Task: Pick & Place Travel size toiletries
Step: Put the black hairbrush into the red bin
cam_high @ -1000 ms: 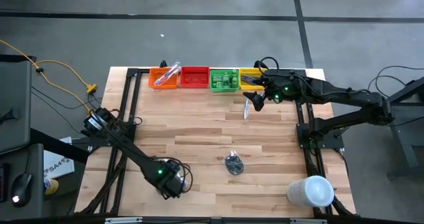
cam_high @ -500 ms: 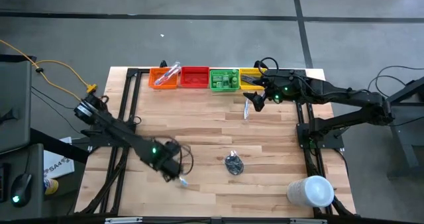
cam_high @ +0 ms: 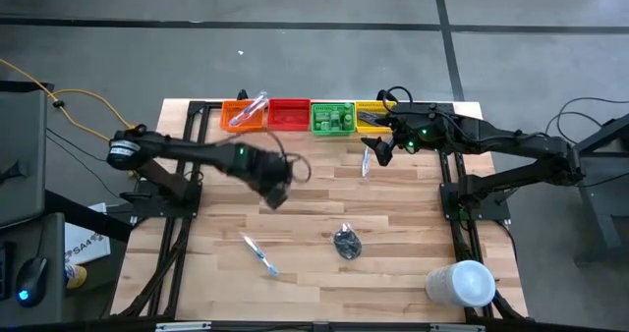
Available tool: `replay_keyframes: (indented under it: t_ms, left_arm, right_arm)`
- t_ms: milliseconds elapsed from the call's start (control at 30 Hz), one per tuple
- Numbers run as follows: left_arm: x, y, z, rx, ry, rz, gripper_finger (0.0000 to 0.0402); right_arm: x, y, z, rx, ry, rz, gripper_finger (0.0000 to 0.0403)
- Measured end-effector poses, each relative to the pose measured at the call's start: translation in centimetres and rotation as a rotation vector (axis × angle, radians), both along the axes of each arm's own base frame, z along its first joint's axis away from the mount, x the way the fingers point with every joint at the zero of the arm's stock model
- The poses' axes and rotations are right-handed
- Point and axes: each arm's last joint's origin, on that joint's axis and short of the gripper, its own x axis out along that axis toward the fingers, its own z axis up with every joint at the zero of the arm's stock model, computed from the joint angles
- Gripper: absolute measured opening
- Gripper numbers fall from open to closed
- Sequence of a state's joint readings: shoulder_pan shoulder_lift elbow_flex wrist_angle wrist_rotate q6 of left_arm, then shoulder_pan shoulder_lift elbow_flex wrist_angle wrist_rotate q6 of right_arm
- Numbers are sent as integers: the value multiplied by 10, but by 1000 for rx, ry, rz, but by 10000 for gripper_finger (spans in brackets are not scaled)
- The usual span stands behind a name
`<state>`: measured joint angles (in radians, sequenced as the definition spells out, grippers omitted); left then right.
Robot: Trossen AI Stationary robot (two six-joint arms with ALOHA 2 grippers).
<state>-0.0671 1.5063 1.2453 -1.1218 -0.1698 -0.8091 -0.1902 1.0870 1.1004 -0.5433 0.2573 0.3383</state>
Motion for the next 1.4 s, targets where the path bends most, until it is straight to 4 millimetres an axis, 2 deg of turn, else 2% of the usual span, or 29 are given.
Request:
replay_keyframes:
  t_ms: [200, 367, 500, 633, 833, 1067, 1200, 1400]
  left_arm:
    - [14, 62, 6, 18, -164, 81, 0]
    - [16, 114, 25, 99, -307, 153, 0]
    - [9, 153, 35, 169, -384, 241, 0]
    - [2, 187, 29, 196, -346, 313, 0]
    - [1, 231, 16, 223, -300, 369, 0]
    - [16, 260, 7, 224, -299, 351, 0]
    - [27, 267, 2, 228, -286, 352, 0]
    - [32, 274, -8, 263, -244, 384, 0]
  right_arm:
    - [0, 0, 0, -2, 0, 0, 354]
    - [0, 0, 0, -3, 0, -1, 354]
    - [0, 0, 0, -4, 1, -1, 354]
    - [0, 0, 0, -26, 12, 9, 354]
    - [0, 0, 0, -27, 11, 13, 354]
    - [0, 0, 0, -26, 11, 9, 354]
    - [0, 0, 0, -21, 8, 4, 354]
    - [0, 0, 0, -18, 7, 2, 354]
